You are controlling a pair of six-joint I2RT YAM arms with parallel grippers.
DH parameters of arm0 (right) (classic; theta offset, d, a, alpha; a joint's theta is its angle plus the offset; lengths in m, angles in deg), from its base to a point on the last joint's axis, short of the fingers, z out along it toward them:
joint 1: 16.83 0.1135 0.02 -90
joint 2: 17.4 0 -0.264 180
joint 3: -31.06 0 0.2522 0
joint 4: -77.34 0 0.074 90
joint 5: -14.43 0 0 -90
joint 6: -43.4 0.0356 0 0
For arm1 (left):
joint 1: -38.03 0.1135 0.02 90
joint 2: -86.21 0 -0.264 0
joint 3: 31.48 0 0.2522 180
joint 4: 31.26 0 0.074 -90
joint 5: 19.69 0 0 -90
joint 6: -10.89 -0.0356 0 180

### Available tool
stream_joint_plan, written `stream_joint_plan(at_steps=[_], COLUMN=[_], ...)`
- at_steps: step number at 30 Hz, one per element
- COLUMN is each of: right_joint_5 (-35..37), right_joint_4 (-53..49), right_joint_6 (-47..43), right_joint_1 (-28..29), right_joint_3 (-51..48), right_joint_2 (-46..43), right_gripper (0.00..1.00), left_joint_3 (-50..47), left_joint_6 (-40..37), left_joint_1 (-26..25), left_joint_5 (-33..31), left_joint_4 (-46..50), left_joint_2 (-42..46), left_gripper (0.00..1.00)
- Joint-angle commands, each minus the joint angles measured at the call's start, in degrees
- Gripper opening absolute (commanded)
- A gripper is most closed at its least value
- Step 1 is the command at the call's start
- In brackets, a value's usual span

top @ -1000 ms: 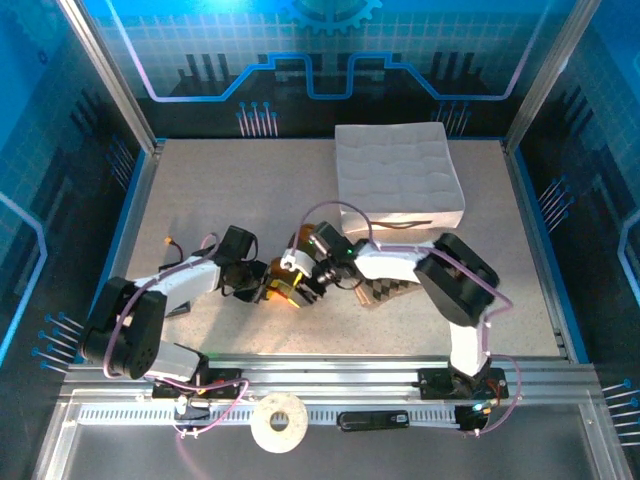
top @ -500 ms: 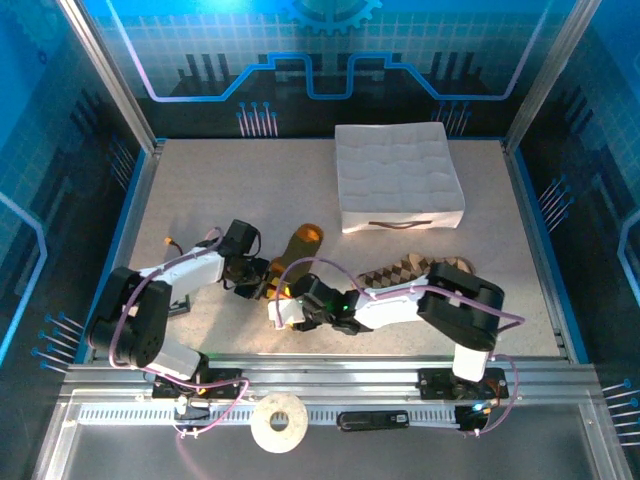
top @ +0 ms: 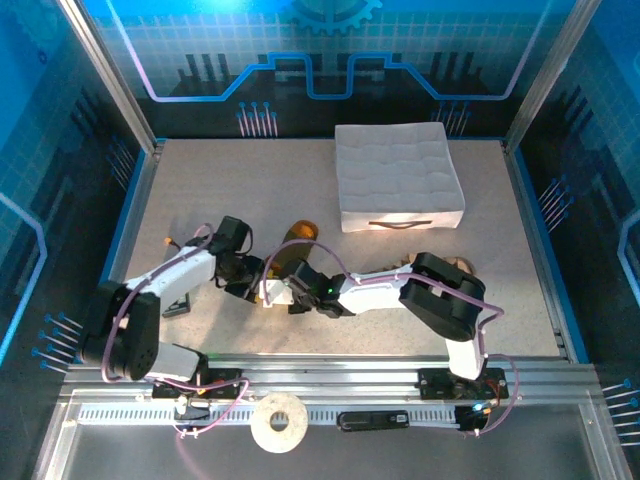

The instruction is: Roll the socks

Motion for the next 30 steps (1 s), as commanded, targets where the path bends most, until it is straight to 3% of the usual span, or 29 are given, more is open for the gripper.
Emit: stream_joint_plan(at_steps=[1,10,20,25,30], right_joint_5=[-13.4,-33.7,-51.0,-54.6,-55.1], right_joint_4=[-12.7,-19.4,-25.6,-26.7,-27.3], right_joint_6=[8.4,20.2,32.7,35.5,35.4], right_joint_1=[-3.0,-10.5,-19.4,-21.5,-22.0], right_joint_3=[-0.1,5.0,12.7,13.6,13.6], right_joint_2=[1.8,6.3,15.7,18.1,19.0], right_gripper=[0.00,0.00,0.00,0.00,0.00], left_joint_3=[1.8,-1.4,-2.0,-1.3,-0.2], left_joint_6=[-0.1,0.4,2.0,1.2,0.0], left_joint_1=[2.3,3.8,0.1,-0.8,-1.2], left_joint_5=[-0.5,4.5,4.9,3.7,1.9], left_joint_4=[4.1,-4.5,-9.5,-10.8,-10.2], left_joint_2=[4.2,5.6,-0.5,-4.4,-8.6], left_gripper=[0.59,0.65,0.63,0.61,0.49])
